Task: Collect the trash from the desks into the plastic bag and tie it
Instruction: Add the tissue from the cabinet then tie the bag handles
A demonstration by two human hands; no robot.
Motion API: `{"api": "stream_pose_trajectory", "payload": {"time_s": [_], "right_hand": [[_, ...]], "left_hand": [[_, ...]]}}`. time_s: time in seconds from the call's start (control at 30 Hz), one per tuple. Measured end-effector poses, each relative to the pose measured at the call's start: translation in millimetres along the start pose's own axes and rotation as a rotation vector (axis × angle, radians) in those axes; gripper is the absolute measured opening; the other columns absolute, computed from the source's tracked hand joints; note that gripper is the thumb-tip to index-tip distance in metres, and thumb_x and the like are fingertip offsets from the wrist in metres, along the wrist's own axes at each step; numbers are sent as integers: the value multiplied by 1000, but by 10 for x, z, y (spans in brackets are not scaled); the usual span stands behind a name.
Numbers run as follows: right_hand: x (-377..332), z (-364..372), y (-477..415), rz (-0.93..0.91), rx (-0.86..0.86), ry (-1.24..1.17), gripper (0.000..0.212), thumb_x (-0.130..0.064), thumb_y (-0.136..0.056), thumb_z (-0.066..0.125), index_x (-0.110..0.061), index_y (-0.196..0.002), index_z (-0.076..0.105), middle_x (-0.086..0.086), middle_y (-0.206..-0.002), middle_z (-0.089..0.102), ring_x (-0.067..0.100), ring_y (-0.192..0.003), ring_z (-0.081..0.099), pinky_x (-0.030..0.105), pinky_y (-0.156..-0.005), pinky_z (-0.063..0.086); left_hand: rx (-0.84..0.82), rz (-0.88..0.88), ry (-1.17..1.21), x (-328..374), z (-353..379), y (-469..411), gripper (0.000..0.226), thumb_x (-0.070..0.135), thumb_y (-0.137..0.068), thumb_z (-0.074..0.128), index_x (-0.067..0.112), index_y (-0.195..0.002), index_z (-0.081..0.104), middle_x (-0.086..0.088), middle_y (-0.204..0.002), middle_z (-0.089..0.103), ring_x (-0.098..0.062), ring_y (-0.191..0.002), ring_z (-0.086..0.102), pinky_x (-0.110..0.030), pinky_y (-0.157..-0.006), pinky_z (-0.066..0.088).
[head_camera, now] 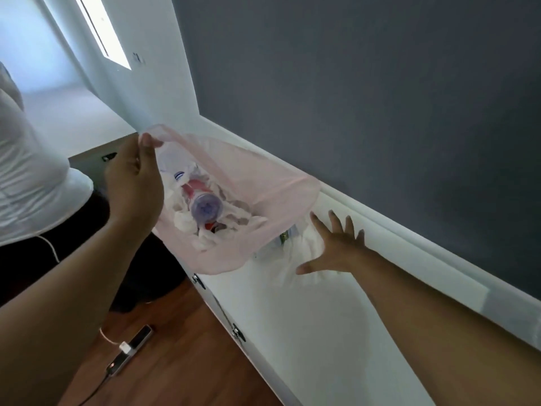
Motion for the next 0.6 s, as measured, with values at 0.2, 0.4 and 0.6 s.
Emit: {"api": "stream_pose_trajectory", "payload": {"time_s": [0.2, 0.4, 0.6], "right_hand": [[-105, 236, -84, -66, 42, 101, 135, -100, -32, 47, -54, -143, -15, -4, -161, -8, 43, -144, -3, 67, -107, 14], [-69, 400, -42, -152, 356, 232, 56, -68, -84, 45, -38, -131, 41, 4, -134, 43, 31, -111, 45, 37, -74, 36], [76, 413, 151, -135, 384, 287, 40, -38, -95, 49, -21, -131, 41, 8, -115, 49, 27, -82, 63, 32, -55, 36]], "left_hand": [[-1, -11, 16, -16, 39, 110, 43, 53, -100, 35, 24, -103, 66, 6, -85, 58, -9, -80, 53, -22, -66, 39], [-24, -32, 6, -61, 87, 164, 43, 52, -100, 35, 23, -100, 66, 12, -72, 53, -11, -76, 51, -26, -66, 38], [-81, -44, 13, -63, 120, 194, 37, 54, -100, 35, 31, -98, 64, 18, -79, 60, 12, -67, 53, -8, -61, 38]]}}
Point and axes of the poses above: each hand's wrist, its own y-axis away from the middle knuckle, its own z-axis out of the palm, x = y × z, the point moved 1 cm from there along -y, towards the middle knuckle
